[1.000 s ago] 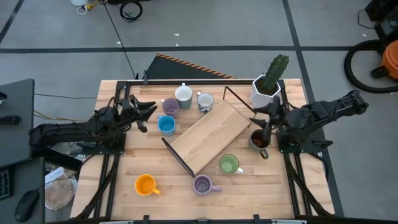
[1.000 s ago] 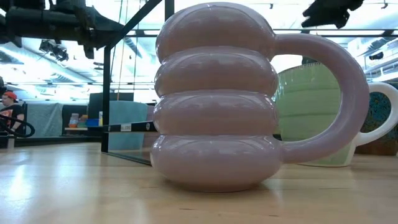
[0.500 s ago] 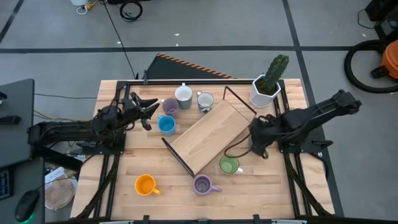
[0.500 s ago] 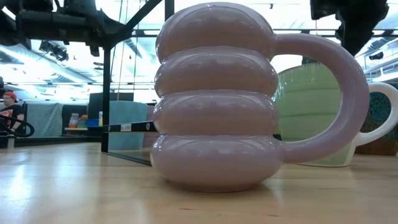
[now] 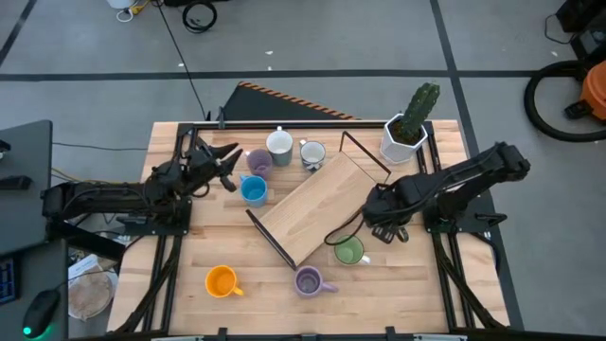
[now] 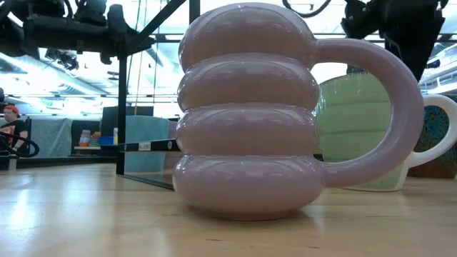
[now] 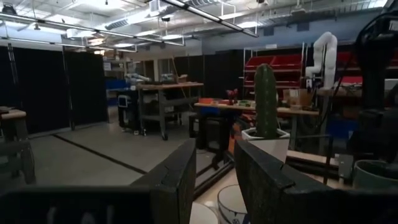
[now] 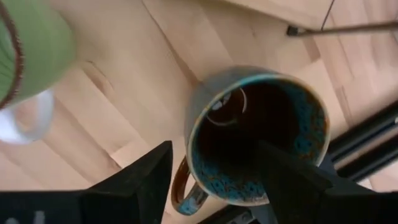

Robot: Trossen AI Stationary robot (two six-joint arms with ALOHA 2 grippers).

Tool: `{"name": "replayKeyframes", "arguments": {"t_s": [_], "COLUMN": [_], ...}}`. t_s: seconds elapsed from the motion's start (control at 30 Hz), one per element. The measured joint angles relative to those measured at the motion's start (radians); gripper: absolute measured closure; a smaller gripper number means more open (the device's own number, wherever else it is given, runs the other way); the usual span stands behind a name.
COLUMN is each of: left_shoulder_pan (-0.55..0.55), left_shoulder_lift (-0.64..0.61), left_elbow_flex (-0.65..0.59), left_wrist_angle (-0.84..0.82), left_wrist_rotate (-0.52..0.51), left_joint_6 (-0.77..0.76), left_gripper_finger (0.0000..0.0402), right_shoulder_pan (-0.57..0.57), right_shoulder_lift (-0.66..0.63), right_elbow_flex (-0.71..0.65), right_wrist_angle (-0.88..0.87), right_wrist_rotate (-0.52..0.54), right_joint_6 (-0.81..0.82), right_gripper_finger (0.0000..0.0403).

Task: Place coffee mugs
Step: Put the dark blue patterned mug on the shelf

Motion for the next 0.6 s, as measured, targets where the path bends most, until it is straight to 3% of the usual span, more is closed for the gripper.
{"name": "replayKeyframes", "arguments": {"t_s": [0.23,0.43,0.6], "left_shoulder_pan": [0.000,0.000,0.000], "left_shoulder_lift": [0.000,0.000,0.000], "left_elbow_flex": [0.000,0.000,0.000], "left_wrist_angle": [0.013,0.006,0.007], "left_wrist_rotate": [0.000,0.000,0.000], "left_joint_6": [0.011,0.026,0.026], "left_gripper_finger": [0.0285,0.0285,0.0285], "right_shoulder_pan": [-0.003,-0.044,-0.070], "right_shoulder_lift": [-0.002,-0.009,-0.011], "right_elbow_flex": [-0.014,-0.136,-0.201], "right_wrist_angle": [0.001,0.131,0.190], "right_wrist_rotate": [-0.016,-0.091,-0.089], "right_joint_6": [0.064,0.030,-0.028], "right_gripper_finger": [0.0130,0.0153,0.0181]}}
